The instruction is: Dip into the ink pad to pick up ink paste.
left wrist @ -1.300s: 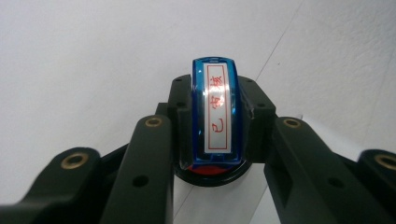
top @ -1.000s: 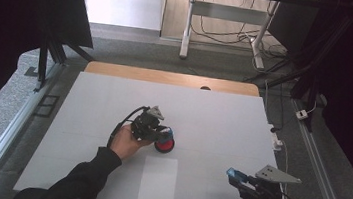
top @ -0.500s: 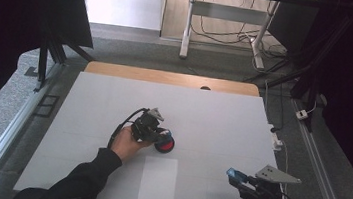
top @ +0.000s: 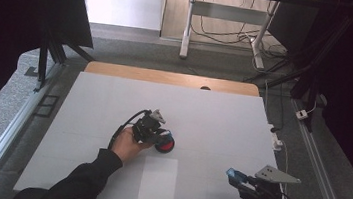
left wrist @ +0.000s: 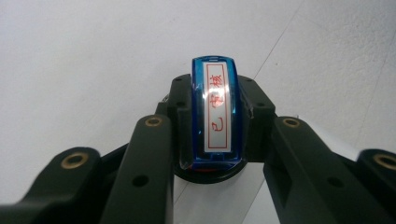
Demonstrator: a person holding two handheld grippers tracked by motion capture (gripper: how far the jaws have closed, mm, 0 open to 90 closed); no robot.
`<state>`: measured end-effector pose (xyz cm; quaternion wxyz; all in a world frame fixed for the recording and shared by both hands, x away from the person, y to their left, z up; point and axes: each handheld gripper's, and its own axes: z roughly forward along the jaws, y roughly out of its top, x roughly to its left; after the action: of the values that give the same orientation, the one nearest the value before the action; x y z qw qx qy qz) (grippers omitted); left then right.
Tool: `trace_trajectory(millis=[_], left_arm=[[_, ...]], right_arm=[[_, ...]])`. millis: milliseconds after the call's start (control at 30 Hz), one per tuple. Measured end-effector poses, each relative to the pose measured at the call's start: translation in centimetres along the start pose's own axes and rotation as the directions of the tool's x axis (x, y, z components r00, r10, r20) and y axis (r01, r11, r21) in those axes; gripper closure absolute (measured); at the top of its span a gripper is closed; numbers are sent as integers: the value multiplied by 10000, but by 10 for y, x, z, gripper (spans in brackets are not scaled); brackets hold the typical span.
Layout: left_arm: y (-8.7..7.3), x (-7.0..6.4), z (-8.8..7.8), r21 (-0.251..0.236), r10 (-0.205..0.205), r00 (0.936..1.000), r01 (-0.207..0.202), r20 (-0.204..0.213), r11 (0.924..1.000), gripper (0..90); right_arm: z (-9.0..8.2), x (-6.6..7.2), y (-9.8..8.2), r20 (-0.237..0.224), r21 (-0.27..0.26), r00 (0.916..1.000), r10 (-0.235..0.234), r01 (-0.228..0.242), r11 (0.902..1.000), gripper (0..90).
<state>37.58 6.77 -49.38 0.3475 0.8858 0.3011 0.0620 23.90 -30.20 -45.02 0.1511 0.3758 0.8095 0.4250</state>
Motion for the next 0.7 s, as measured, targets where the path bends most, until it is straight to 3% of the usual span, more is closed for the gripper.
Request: trace_trajectory(millis=[167,433,567,700], left_arm=[[2,-8,1,201,408,9983,-399,-426,9990,702],[6,-20,2,580,1047,9884,-988,-1098,9934,702],[6,-19,2,537,903,9908,-852,-1004,9949,702],[4,-12,2,328,453,9969,-433,-646,9985,702]], right_arm=[[0,0,0,6,5,10000,-10,10,10000,688],[0,0,0,-2,21,10000,-13,13,10000,688],[0,0,0,-3,23,10000,-12,12,10000,688],[0,0,0,-17,19,10000,-13,13,10000,688]])
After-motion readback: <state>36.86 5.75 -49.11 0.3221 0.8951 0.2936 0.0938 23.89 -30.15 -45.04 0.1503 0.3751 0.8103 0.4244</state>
